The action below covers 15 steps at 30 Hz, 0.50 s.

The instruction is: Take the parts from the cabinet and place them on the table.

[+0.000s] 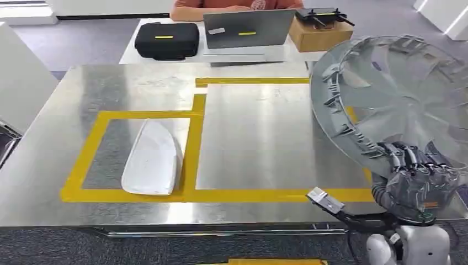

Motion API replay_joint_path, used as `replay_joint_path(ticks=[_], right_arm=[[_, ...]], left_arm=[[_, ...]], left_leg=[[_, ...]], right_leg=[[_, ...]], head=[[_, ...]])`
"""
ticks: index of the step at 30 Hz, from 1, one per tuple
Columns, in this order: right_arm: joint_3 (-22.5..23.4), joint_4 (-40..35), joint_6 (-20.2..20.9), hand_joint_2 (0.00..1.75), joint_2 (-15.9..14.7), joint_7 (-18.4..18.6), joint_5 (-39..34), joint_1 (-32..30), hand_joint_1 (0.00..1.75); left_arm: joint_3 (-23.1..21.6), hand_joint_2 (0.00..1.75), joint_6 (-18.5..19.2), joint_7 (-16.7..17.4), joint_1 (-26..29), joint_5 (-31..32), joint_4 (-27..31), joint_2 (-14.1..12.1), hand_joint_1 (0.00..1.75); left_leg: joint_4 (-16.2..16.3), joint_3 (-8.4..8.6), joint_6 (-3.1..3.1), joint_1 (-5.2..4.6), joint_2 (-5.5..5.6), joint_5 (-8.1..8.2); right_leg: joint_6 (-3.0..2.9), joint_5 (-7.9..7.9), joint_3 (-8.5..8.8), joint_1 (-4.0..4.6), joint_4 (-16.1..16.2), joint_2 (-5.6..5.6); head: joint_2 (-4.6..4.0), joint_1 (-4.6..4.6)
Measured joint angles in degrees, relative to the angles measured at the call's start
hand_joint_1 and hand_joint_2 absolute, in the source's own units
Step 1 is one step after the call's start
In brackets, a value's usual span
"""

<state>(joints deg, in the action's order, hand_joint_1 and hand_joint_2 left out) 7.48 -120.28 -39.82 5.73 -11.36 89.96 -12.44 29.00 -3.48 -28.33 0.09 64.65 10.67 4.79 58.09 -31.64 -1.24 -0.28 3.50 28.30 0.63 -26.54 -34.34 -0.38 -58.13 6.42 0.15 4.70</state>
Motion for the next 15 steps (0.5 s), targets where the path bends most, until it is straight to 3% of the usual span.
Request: replay_joint_path(ticks=[2,3,4,5,7,8,9,10,12,13,14,15], right_arm=[[0.31,0.31,0.0,1.75,-0.04,-0.9,0.02,-0.51,1.75],[0.63,0.39,0.0,1.75,-0.02,-2.09,0.02,-0.89,1.75],[0.96,0.46,0.0,1.75,0.2,-3.21,0.0,-1.0,1.75],[1.35,0.63,0.0,1.75,0.45,-4.9,-0.35,-0.9,1.75],[1.96,0.98,0.0,1.75,1.46,-7.0,-0.31,-1.31,1.75],[2.14,1.16,0.0,1.75,1.68,-7.0,-0.17,-1.45,1.75],[2.55,1.42,0.0,1.75,1.86,-6.71,-0.09,-1.67,1.75],[2.89,1.62,0.0,1.75,2.1,-6.6,-0.09,-1.9,1.75],[3.39,1.79,0.0,1.75,2.1,-6.34,-0.07,-2.0,1.75],[3.48,1.99,0.0,1.75,2.12,-6.36,-0.07,-1.87,1.75],[3.52,2.05,0.0,1.75,2.25,-6.36,-0.04,-1.8,1.75],[3.56,2.1,-0.02,1.75,2.49,-6.38,0.04,-1.94,1.75]], left_arm=[[-0.22,1.75,-0.99,1.32,-0.3,2.28,0.0,1.1,0.0],[-0.63,1.75,-3.26,3.98,-0.56,3.34,0.0,3.52,0.0],[-0.68,1.75,-5.0,6.09,-0.8,3.88,0.09,4.78,0.0],[-0.74,1.75,-5.68,7.57,-1.03,4.44,0.11,5.09,0.0],[-0.81,1.75,-6.32,8.7,-0.9,4.63,0.17,5.97,0.0],[-0.81,1.75,-6.27,8.76,-0.99,4.7,0.2,6.08,0.0],[-0.81,1.75,-6.14,8.76,-0.98,4.72,0.2,6.08,0.0],[-0.81,1.75,-6.12,8.76,-0.98,4.72,0.2,6.1,0.0],[-0.81,1.75,-6.1,8.76,-0.98,4.72,0.2,6.1,0.0],[-0.81,1.75,-6.1,8.76,-0.94,4.72,0.31,5.99,0.0],[-0.81,1.75,-6.1,8.76,-0.9,4.76,0.35,6.1,0.0],[-0.83,1.75,-6.1,8.76,-0.89,4.74,0.37,6.12,0.0]], left_leg=[[-0.83,0.25,-0.46,-0.03,-0.59,-0.48],[-1.68,0.64,-0.5,0.24,-1.3,-1.05],[-2.23,0.97,-1.02,0.2,-1.22,-1.28],[-2.37,1.12,-1.21,0.02,-1.69,-1.35],[-2.35,1.25,-1.26,-0.3,-2.32,-1.25],[-2.34,1.32,-1.26,-0.44,-2.47,-1.17],[-2.33,1.49,-1.15,-0.47,-2.52,-1.07],[-2.33,1.68,-1.0,-0.46,-2.53,-0.92],[-2.04,2.13,-0.42,-0.49,-2.53,-0.49],[-1.81,2.16,-0.05,-1.08,-2.48,-0.22],[-1.22,2.05,0.11,-1.63,-2.46,0.23],[-1.46,2.09,0.14,-1.87,-2.56,0.12]], right_leg=[[0.82,0.19,-0.1,-0.14,0.29,0.65],[0.9,-0.35,-0.73,-0.28,-0.43,-0.71],[1.3,-1.88,-1.47,-0.17,-2.19,-3.39],[1.66,-4.25,-3.14,-0.32,-6.11,-4.97],[2.21,-7.79,-6.83,-0.86,-14.6,-6.22],[2.48,-8.1,-7.78,-1.1,-16.87,-6.46],[2.73,-6.97,-7.09,-1.29,-16.0,-6.56],[2.94,-5.02,-5.28,-1.46,-12.88,-6.61],[3.62,-0.89,0.5,-2.14,-2.71,-7.35],[3.8,-2.53,1.48,-2.09,-0.92,-8.0],[2.46,-2.17,2.11,-2.22,-0.54,-7.16],[2.04,-2.16,2.0,-2.38,-0.55,-7.2]], head=[[0.0,-0.04],[0.0,-0.18],[0.0,0.35],[0.0,1.03],[0.0,0.9],[0.0,0.87],[0.0,0.87],[0.0,0.87],[0.0,0.92],[0.0,1.09],[0.0,1.14],[0.0,0.49]])
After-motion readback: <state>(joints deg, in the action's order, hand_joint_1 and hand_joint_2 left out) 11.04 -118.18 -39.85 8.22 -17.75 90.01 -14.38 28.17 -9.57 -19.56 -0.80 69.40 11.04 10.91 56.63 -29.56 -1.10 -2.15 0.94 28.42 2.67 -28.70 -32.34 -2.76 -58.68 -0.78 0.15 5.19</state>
